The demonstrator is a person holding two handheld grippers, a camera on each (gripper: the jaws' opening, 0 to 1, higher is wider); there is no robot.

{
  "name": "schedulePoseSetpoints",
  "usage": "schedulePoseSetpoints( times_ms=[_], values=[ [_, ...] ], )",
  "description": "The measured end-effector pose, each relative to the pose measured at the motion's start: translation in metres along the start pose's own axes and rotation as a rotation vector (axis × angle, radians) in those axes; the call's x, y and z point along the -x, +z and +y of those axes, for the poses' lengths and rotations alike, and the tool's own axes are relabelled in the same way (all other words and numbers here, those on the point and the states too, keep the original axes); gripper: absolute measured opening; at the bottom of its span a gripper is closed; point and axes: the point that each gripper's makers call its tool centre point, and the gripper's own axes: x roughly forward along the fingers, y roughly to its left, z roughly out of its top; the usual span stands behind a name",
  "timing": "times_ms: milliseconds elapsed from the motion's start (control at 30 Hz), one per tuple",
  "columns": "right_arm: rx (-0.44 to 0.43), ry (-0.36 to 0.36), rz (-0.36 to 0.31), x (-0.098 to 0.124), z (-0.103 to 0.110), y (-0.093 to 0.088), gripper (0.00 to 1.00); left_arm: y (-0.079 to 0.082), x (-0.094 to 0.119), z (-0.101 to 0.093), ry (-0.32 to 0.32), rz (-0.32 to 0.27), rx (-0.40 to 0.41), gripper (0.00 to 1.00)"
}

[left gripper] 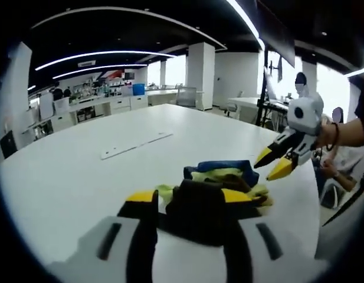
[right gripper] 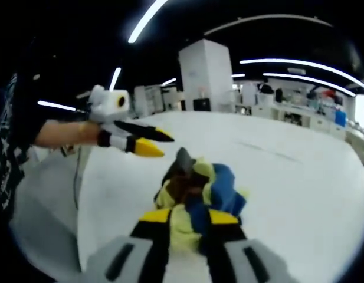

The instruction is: Fold the garment on the visible template until the final outline fits inside the template.

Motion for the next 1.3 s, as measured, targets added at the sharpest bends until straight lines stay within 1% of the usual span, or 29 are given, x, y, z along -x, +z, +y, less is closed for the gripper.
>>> schedulePoseSetpoints(
  times_ms=[67, 167, 233, 267, 333, 400, 467, 500, 567, 633, 700, 733, 900, 967, 1067, 1167, 1300],
  values=[
    [-0.009, 0.003, 0.01, -0.003, 0.0, -0.003, 0.17, -0.001, -0.005, 0.001, -0.003, 0.004, 0.001, 0.35],
    [0.007, 0.0, 0.032, -0.006, -0.001, -0.008, 0.15, -0.007, -0.011, 0.006, -0.014, 0.014, 0.016, 0.34],
    [0.001, -0.002, 0.039, -0.008, -0.001, -0.01, 0.14, -0.011, -0.015, 0.007, -0.025, 0.026, 0.007, 0.31],
    [-0.002, -0.006, 0.044, -0.009, -0.001, -0.012, 0.13, -0.012, -0.016, 0.008, -0.028, 0.029, 0.001, 0.29],
    [0.005, -0.03, 0.07, -0.01, -0.006, -0.017, 0.1, -0.016, -0.021, 0.013, -0.037, 0.032, 0.012, 0.22],
    [0.007, -0.036, 0.07, -0.01, -0.008, -0.019, 0.09, -0.017, -0.022, 0.011, -0.058, 0.035, 0.013, 0.15],
    [-0.009, -0.038, 0.067, -0.01, -0.008, -0.019, 0.09, -0.017, -0.022, 0.007, -0.067, 0.04, 0.001, 0.12],
    [-0.013, -0.042, 0.066, -0.01, -0.009, -0.02, 0.08, -0.017, -0.023, 0.006, -0.069, 0.044, -0.011, 0.12],
    [-0.016, -0.044, 0.068, -0.01, -0.009, -0.02, 0.07, -0.021, -0.024, 0.007, -0.071, 0.063, -0.032, 0.12],
    [-0.022, -0.045, 0.07, -0.01, -0.007, -0.021, 0.07, -0.024, -0.026, 0.006, -0.077, 0.074, -0.043, 0.08],
    [-0.027, -0.05, 0.073, -0.011, -0.008, -0.022, 0.06, -0.026, -0.027, 0.007, -0.079, 0.084, -0.039, 0.03],
    [-0.029, -0.052, 0.073, -0.011, -0.008, -0.023, 0.05, -0.027, -0.028, 0.007, -0.082, 0.085, -0.038, 0.02],
    [-0.035, -0.062, 0.066, -0.011, -0.007, -0.022, 0.0, -0.03, -0.031, 0.009, -0.077, 0.1, -0.046, 0.0],
    [-0.033, -0.061, 0.065, -0.011, -0.006, -0.022, 0.0, -0.033, -0.032, 0.01, -0.07, 0.115, -0.05, 0.0],
    [-0.033, -0.061, 0.063, -0.011, -0.005, -0.022, 0.0, -0.034, -0.032, 0.01, -0.069, 0.119, -0.048, 0.0],
    [-0.029, -0.055, 0.06, -0.011, -0.003, -0.022, 0.0, -0.034, -0.029, 0.011, -0.059, 0.119, -0.029, 0.0],
    [-0.002, -0.053, 0.049, -0.009, -0.001, -0.017, 0.0, -0.034, -0.021, 0.015, -0.038, 0.115, -0.011, 0.0]
  ],
)
